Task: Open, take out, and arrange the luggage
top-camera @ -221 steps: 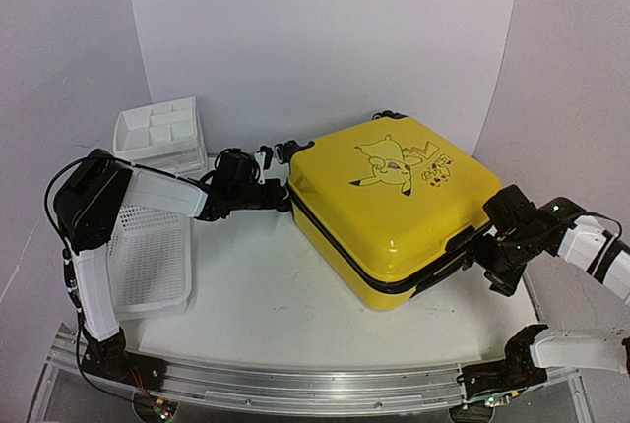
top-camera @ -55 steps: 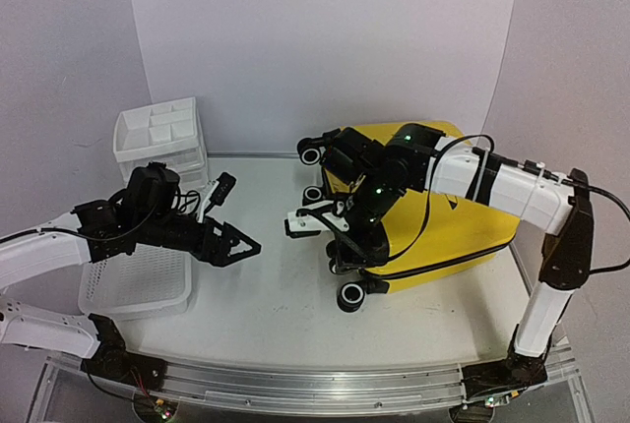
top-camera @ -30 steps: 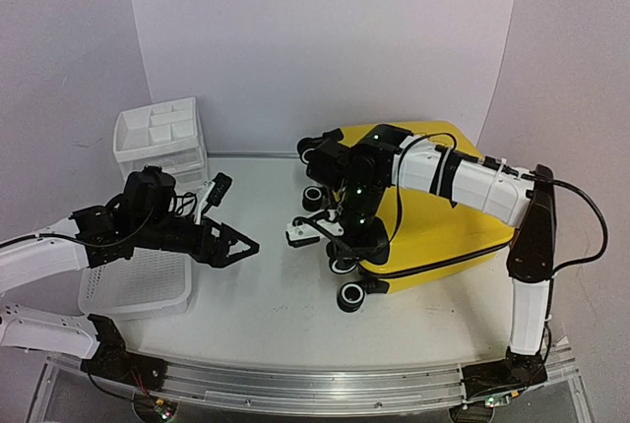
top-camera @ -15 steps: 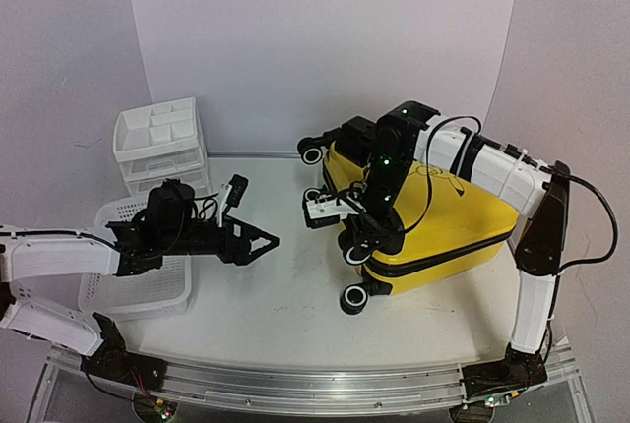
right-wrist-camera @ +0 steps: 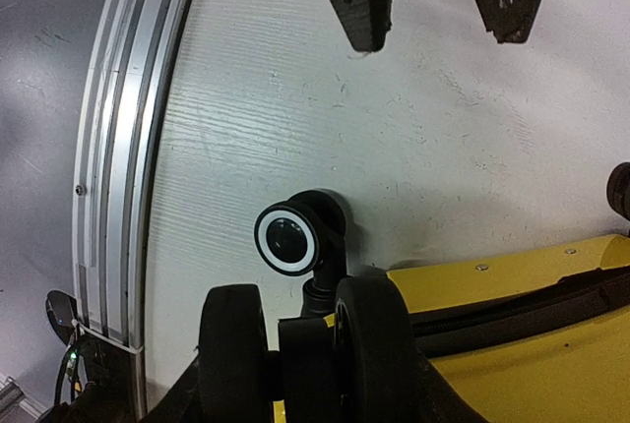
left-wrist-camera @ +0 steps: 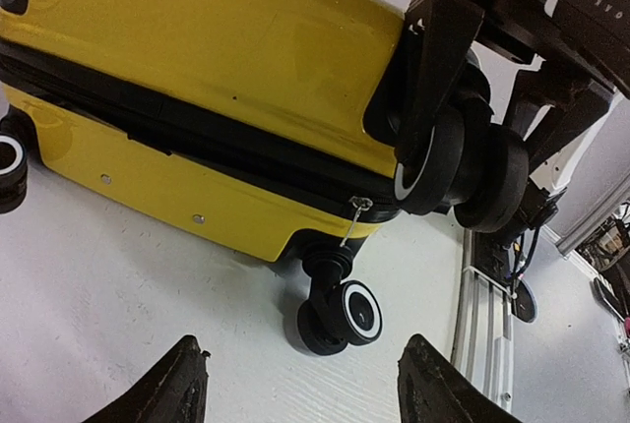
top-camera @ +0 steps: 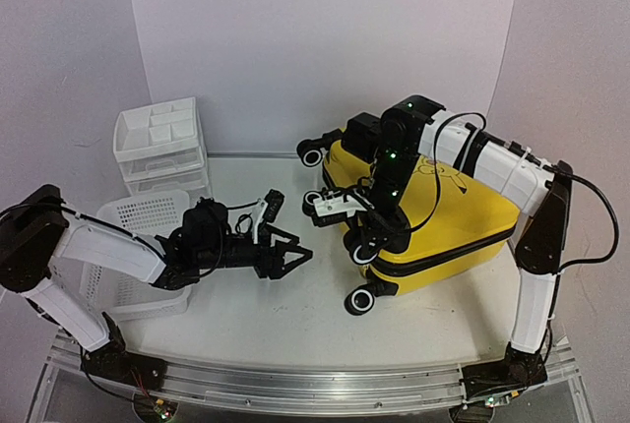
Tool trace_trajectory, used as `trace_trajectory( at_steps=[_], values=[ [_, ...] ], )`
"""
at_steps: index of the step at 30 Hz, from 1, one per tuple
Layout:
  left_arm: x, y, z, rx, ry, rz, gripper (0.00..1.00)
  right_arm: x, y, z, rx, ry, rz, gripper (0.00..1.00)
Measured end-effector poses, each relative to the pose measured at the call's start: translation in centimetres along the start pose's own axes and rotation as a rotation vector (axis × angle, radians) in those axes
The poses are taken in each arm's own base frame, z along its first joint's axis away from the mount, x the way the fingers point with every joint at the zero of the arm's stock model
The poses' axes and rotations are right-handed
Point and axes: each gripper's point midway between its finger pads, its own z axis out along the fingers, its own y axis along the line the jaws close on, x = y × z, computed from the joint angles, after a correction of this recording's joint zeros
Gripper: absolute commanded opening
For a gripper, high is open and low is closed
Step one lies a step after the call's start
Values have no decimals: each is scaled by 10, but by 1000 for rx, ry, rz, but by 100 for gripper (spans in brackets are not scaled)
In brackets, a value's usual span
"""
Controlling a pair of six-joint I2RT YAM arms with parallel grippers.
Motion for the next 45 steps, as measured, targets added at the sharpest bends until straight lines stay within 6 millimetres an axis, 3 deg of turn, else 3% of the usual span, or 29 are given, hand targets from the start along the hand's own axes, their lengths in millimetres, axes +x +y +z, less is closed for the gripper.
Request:
trace_trajectory(
  at_steps=[4, 11, 16, 21, 25, 32, 38, 45],
  values=[
    [7, -3, 15, 37, -29, 60, 70, 0, 0, 0, -3, -3, -2, 0],
    [44, -2, 63, 82, 3, 170, 70, 0, 0, -1, -5, -8, -2, 0],
    [38, 2, 102, 103, -59, 214, 70, 0, 0, -1, -6, -10, -4, 0],
    [37, 4, 127, 133, -117, 240, 69, 0, 0, -1, -7, -11, -4, 0],
    [47, -5, 135, 178, -117, 255, 66, -1, 0, -1, -6, -12, -5, 0],
    [45, -20, 141, 218, -133, 265, 44, 1, 4, -5, -12, -16, -9, 0],
    [44, -21, 142, 207, -146, 261, 30, 1, 5, -6, -14, -20, -12, 0],
    [40, -25, 142, 199, -170, 256, 28, 1, 5, -6, -16, -19, -13, 0]
  ],
)
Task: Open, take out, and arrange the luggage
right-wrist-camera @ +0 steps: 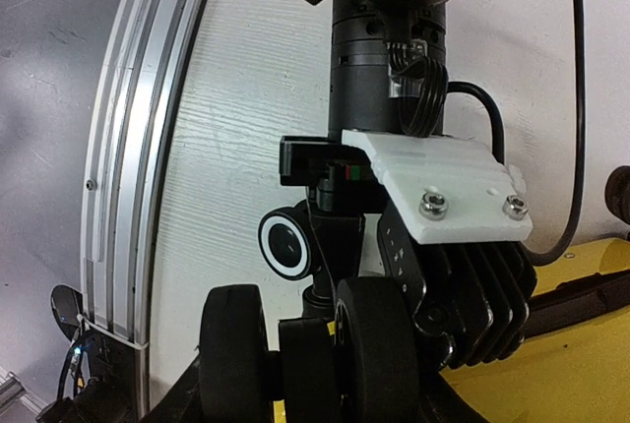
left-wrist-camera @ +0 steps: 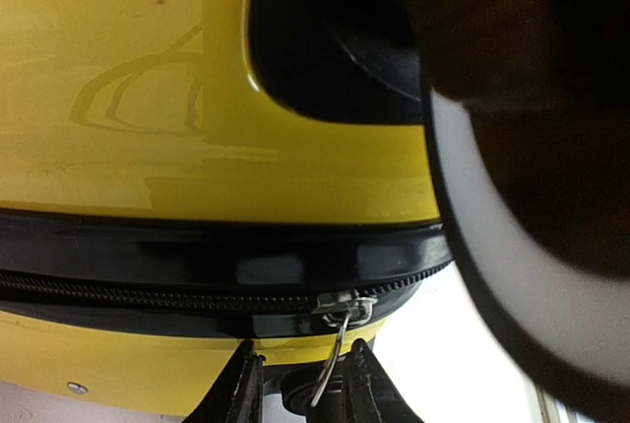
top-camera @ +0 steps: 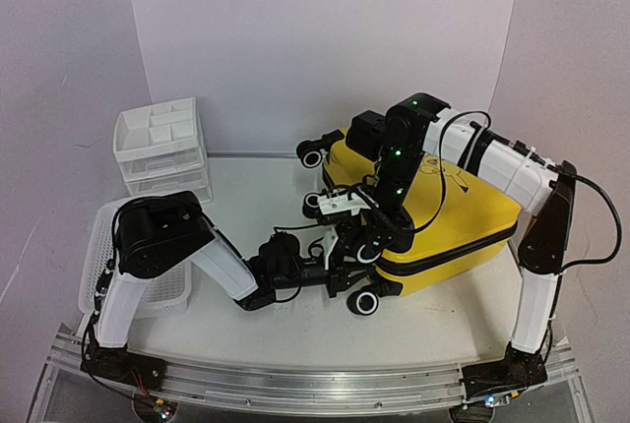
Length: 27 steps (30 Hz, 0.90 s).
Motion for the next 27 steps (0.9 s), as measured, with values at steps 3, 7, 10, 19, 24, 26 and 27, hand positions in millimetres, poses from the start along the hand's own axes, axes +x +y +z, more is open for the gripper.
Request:
trace_trajectory(
  at_steps=[3, 7, 10, 19, 24, 26, 27],
  values=[
    [-2, -2, 1, -6, -10, -4, 25, 1, 1, -1, -1, 0, -2, 0],
    [-3, -3, 1, -5, -17, -7, 21, 1, 2, -1, -1, 0, -3, 0],
    [-3, -4, 2, -9, -18, -12, 16, 2, 3, -2, -2, 1, -5, 0],
    [-3, -4, 3, -44, -26, -19, 0, 3, 5, -2, -3, 0, -6, 0],
    [-5, 0, -8, -117, -32, 8, 0, 3, 8, -2, 12, -19, -18, 0],
    [-5, 1, -14, -148, -28, 29, 0, 3, 11, -2, 26, -32, -27, 0],
    [-6, 1, -17, -157, -28, 43, 0, 3, 13, -2, 35, -41, -34, 0]
  ],
)
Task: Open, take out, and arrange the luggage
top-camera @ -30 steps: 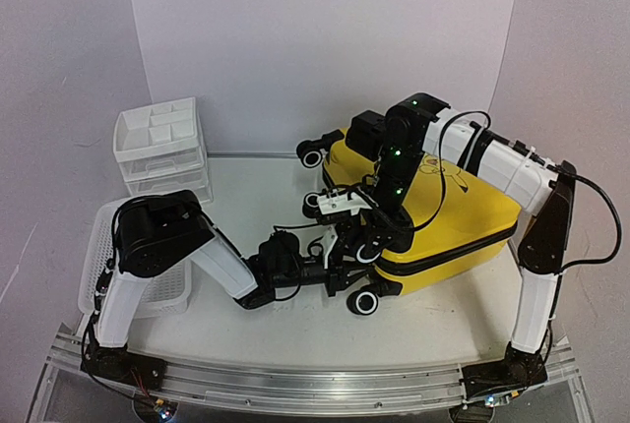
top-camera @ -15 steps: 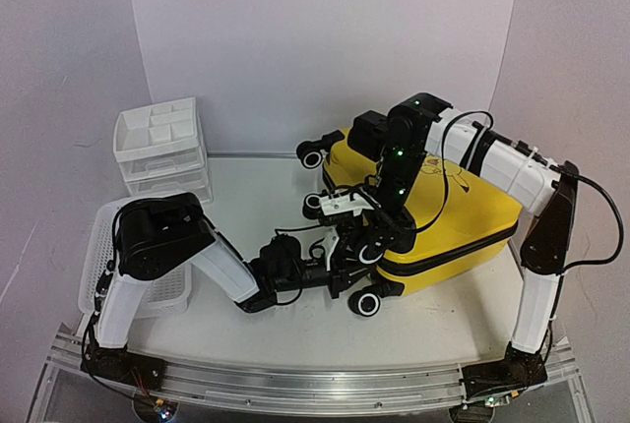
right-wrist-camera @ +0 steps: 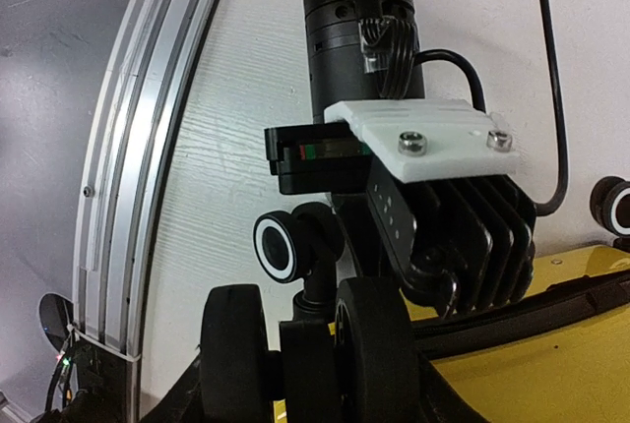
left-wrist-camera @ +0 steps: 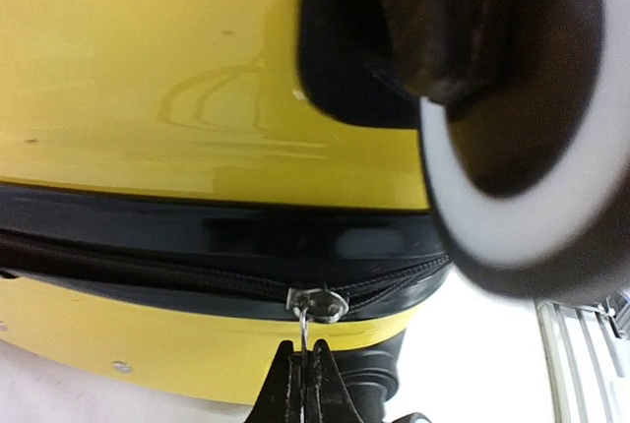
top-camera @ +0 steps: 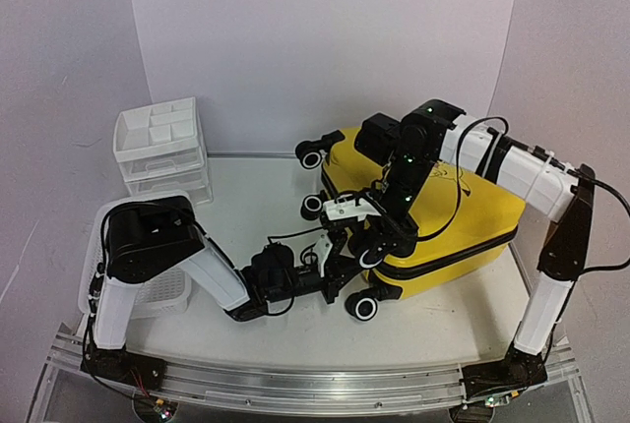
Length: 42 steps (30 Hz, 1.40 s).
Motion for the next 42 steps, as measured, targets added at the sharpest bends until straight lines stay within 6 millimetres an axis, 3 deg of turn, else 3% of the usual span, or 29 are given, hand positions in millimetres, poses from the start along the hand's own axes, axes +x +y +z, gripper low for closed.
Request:
trace_trajectory(
  at_steps=[4, 6, 19, 21, 27, 35, 39, 42],
  values=[
    [-4, 8, -9, -28, -3, -1, 0, 3, 11, -2, 32, -28, -23, 0],
    [-8, 23, -11, -38, -8, -28, 0, 6, 18, -4, 40, -38, -25, 0],
    [-40, 194, -39, -289, -41, -236, 0, 35, 75, -12, -10, -35, -48, 0],
    [-42, 211, -40, -276, -40, -276, 0, 36, 78, -12, -8, -36, -59, 0],
    [-41, 238, -24, -228, -22, -367, 0, 37, 78, -11, 6, -46, -77, 0],
    [-44, 268, 18, -190, 37, -425, 0, 35, 72, -8, 13, -33, -61, 0],
    [-44, 272, 24, -192, 42, -444, 20, 28, 63, -10, 32, -37, -3, 0],
    [-37, 287, 8, -287, 53, -462, 36, 21, 60, -13, 49, -40, 48, 0]
  ],
)
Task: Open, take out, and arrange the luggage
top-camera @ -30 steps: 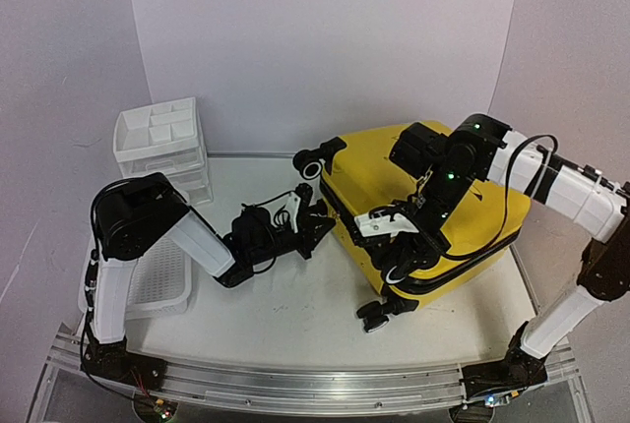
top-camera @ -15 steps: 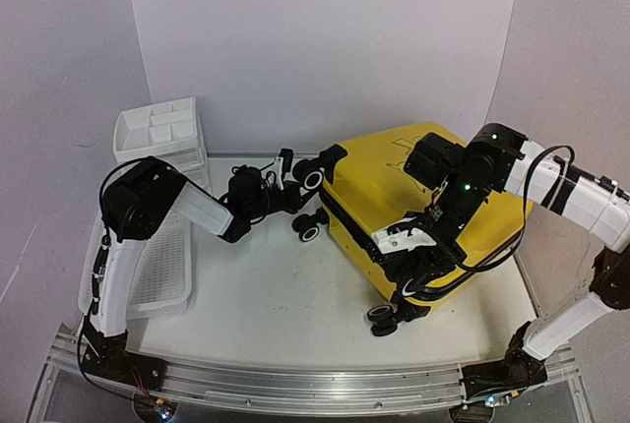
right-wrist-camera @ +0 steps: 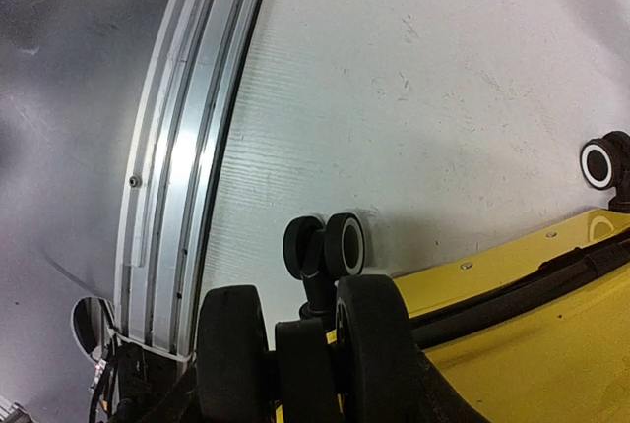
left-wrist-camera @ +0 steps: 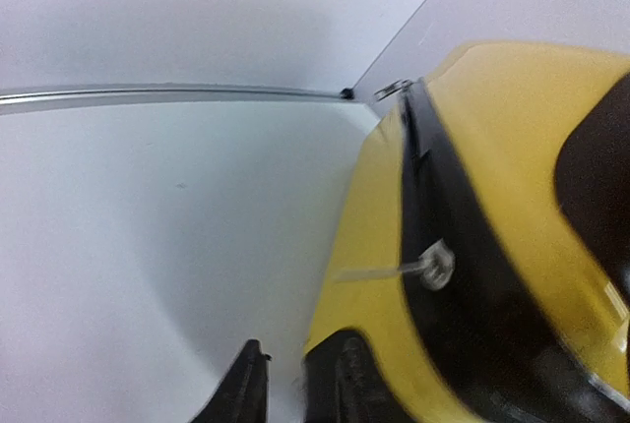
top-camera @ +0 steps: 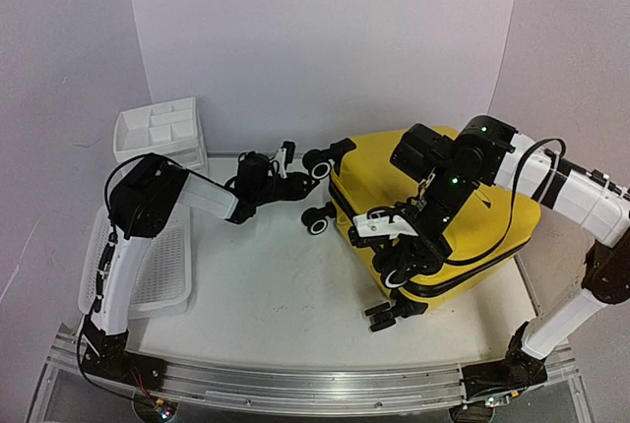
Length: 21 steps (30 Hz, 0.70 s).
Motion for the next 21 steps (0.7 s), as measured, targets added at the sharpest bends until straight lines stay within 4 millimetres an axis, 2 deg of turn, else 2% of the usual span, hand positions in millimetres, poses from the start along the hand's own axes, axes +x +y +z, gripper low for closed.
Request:
trace_trajectory(
  at_steps=[2, 4, 6, 8, 11, 14, 16, 19, 21],
  values=[
    [4, 16, -20, -76, 28, -20, 44, -10, -4, -1, 19, -11, 33, 0],
    [3, 21, -40, -126, 56, -26, 53, -19, -13, -3, 50, -20, 58, 0],
    [-6, 18, -63, -166, 67, -35, 55, -28, -27, -7, 100, -30, 78, 0],
    [-18, 1, -85, -170, 64, -36, 59, -38, -42, -13, 156, -48, 95, 0],
    [-42, -49, -118, -113, 27, -4, 64, -54, -72, -28, 269, -76, 114, 0],
    [-45, -108, -135, -29, 10, 83, 64, -60, -93, -38, 336, -83, 121, 0],
    [-23, -164, -140, 65, 35, 160, 64, -66, -103, -43, 362, -92, 126, 0],
    [21, -224, -144, 168, 87, 265, 65, -72, -109, -46, 373, -107, 135, 0],
    [52, -258, -148, 240, 112, 333, 65, -74, -111, -46, 375, -111, 143, 0]
  ],
)
